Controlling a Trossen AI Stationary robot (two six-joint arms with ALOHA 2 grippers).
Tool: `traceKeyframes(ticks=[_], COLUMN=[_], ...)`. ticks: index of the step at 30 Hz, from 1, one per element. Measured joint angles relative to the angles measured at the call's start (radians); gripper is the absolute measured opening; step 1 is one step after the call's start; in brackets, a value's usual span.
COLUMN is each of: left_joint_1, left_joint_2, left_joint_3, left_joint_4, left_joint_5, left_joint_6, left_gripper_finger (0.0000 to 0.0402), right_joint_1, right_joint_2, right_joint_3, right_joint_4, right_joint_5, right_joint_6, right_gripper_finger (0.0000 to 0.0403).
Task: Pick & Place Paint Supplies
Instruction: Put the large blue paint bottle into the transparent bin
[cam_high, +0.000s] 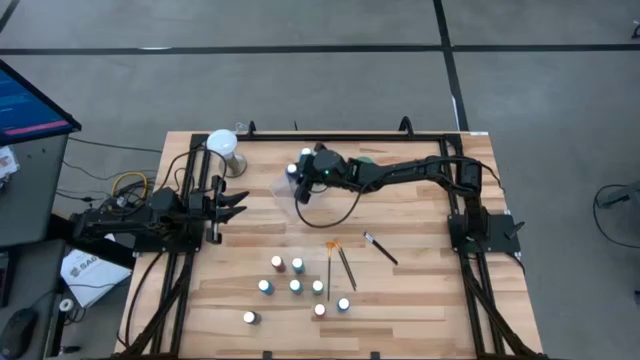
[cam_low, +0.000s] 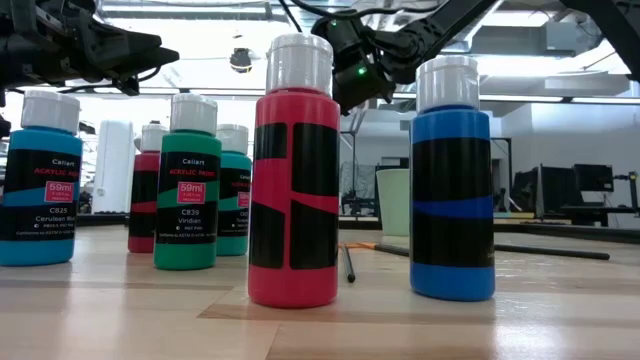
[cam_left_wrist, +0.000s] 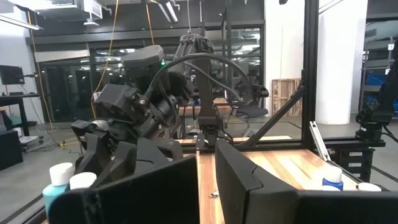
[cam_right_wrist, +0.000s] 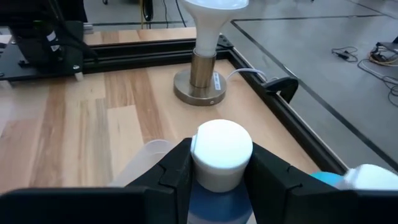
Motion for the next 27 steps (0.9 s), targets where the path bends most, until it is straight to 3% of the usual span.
traceKeyframes(ticks=[9,21,27], left_joint_1=[0.000,0.000,0.000], left_joint_2=[0.000,0.000,0.000], left_joint_3=[0.000,0.000,0.000], left_joint_4=[0.000,0.000,0.000], left_joint_5=[0.000,0.000,0.000], left_joint_6=[0.000,0.000,0.000], left_gripper_finger=[0.0001,0.0001,0.0001], right_joint_1=[-0.013,-0.025,-0.005], right_joint_2=[0.000,-0.007,-0.118], right_joint_3=[0.000,0.000,0.000], right_joint_4=[-0.001,0.008,0.003], right_joint_5=[0.000,-0.003,-0.057], right_joint_6=[0.005,0.066,0.082], right_gripper_finger=[0.0120,0.0233,0.0248])
